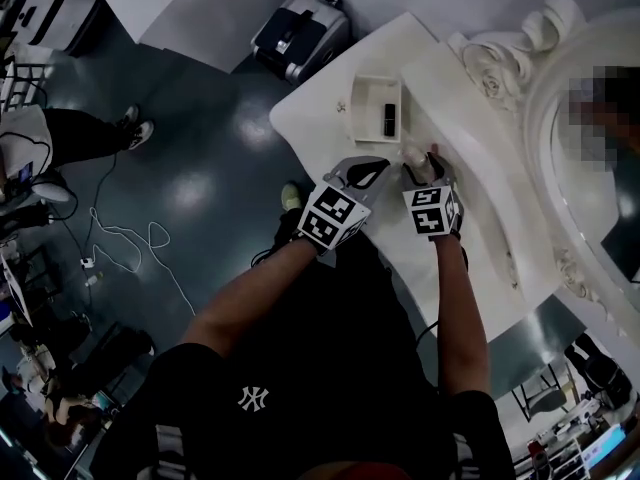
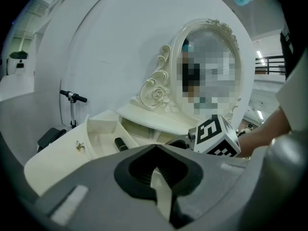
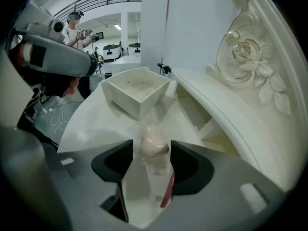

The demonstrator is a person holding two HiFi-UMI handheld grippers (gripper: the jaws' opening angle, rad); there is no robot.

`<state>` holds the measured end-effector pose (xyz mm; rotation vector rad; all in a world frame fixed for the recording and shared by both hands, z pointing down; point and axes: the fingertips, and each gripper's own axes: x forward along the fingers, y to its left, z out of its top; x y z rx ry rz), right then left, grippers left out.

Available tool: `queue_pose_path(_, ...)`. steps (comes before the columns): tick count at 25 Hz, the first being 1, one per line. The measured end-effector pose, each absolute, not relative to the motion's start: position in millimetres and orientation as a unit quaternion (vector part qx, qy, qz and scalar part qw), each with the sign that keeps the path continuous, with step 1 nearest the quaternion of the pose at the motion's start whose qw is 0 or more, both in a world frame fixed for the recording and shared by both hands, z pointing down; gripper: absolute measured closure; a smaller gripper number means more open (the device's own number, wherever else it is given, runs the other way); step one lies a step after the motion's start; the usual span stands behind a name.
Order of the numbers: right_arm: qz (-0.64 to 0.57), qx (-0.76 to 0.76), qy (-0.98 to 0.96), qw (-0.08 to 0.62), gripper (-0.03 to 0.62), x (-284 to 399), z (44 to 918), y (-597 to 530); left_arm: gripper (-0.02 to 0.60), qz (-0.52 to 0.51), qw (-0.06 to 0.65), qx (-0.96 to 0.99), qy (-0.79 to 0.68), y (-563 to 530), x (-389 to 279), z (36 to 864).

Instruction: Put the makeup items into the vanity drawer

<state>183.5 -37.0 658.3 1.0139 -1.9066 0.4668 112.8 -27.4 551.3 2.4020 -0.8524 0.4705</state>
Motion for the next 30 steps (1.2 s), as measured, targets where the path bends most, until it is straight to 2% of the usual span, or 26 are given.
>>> queue_pose_path(1,0.187,0.41,-0.769,0.454,0.327,183.5,659.8,-36.6,0.581,0.176,0.272,0.891,-0.317,-28.0,111.1,551.5)
queue_pose_path(3,0.183,0.418,-0.762,0.459,0.379,185.5,660.8,-36.3,0.581,0.177,0.273,0.891,-0.317,-28.8,108.2,551.9)
queue_pose_path(6,0.188,0.43,-0.754,0.459,0.398,189.6,660.7,-33.6,0.581,0.179,0.274,0.891,-0.314,-28.6,106.8,552.2)
queue_pose_path(23,0.26,0.52,-0.725,0.37,0.404,181.1,616.2,-12.3,0.581,0.168,0.259,0.913,-0.266,-29.9,102.6,530.9)
queue_pose_path(30,0.259,0.539,-0.73,0.331,0.402,154.4,588.9,-26.9,0.581,0.161,0.251,0.917,-0.265,-34.7,84.2,522.6)
